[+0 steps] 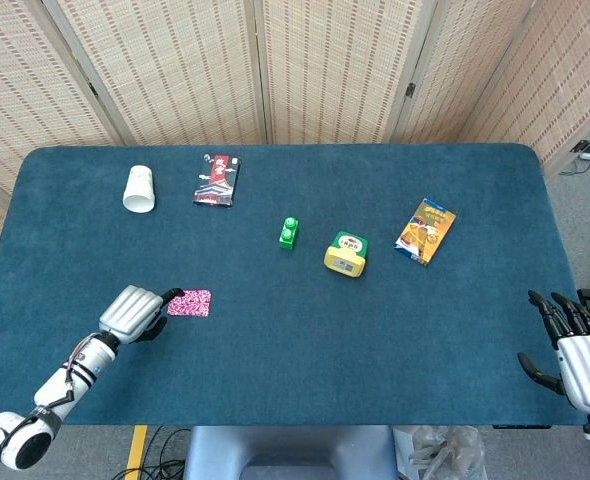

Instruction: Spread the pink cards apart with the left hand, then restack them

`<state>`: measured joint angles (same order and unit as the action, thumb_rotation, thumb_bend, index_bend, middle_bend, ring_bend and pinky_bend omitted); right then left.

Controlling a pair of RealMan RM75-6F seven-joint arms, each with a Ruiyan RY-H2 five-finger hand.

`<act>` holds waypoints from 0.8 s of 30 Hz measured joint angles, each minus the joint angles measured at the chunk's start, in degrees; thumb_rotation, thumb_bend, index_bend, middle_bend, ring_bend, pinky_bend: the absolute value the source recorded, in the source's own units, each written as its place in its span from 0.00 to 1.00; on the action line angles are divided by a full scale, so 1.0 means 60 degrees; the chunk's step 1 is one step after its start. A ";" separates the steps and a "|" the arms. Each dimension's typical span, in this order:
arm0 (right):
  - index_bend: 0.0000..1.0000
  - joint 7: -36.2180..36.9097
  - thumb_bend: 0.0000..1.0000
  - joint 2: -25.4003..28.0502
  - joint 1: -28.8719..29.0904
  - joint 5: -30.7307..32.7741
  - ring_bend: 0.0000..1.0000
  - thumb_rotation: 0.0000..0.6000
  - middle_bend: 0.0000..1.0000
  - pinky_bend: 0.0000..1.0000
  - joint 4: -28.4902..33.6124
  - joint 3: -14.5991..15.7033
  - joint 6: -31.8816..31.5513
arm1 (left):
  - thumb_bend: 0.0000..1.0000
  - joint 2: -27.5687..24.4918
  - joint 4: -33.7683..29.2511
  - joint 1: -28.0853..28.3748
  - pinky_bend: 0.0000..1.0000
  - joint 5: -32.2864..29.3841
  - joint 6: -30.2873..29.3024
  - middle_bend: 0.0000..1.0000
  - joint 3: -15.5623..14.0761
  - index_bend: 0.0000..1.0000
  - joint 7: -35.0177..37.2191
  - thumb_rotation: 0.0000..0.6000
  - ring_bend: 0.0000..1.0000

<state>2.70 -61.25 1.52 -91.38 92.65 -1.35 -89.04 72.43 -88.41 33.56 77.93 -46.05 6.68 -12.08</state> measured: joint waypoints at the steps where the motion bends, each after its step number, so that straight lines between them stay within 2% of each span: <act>1: 0.03 0.0003 0.32 -0.0006 0.0006 0.0009 0.09 1.00 0.23 0.12 -0.0007 -0.0003 0.0015 | 0.60 0.0107 0.0132 0.0106 1.00 -0.0276 0.0177 0.94 0.0003 0.21 -0.0102 1.00 0.90; 11: 0.03 0.0044 0.33 -0.0055 0.0044 0.0136 0.10 1.00 0.23 0.12 -0.0097 -0.0042 0.0135 | 0.61 0.0663 0.0777 0.0648 1.00 -0.2061 0.0808 0.95 -0.0171 0.19 -0.1205 1.00 0.91; 24: 0.03 0.0103 0.33 -0.0075 0.0047 0.0241 0.10 1.00 0.23 0.12 -0.0180 -0.0052 0.0214 | 0.61 0.1233 0.1387 0.0944 1.00 -0.2623 0.0604 0.95 -0.0344 0.19 -0.1404 1.00 0.91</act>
<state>3.32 -61.70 1.81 -89.93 91.57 -1.66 -87.76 79.83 -80.09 39.22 62.19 -42.42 4.62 -20.50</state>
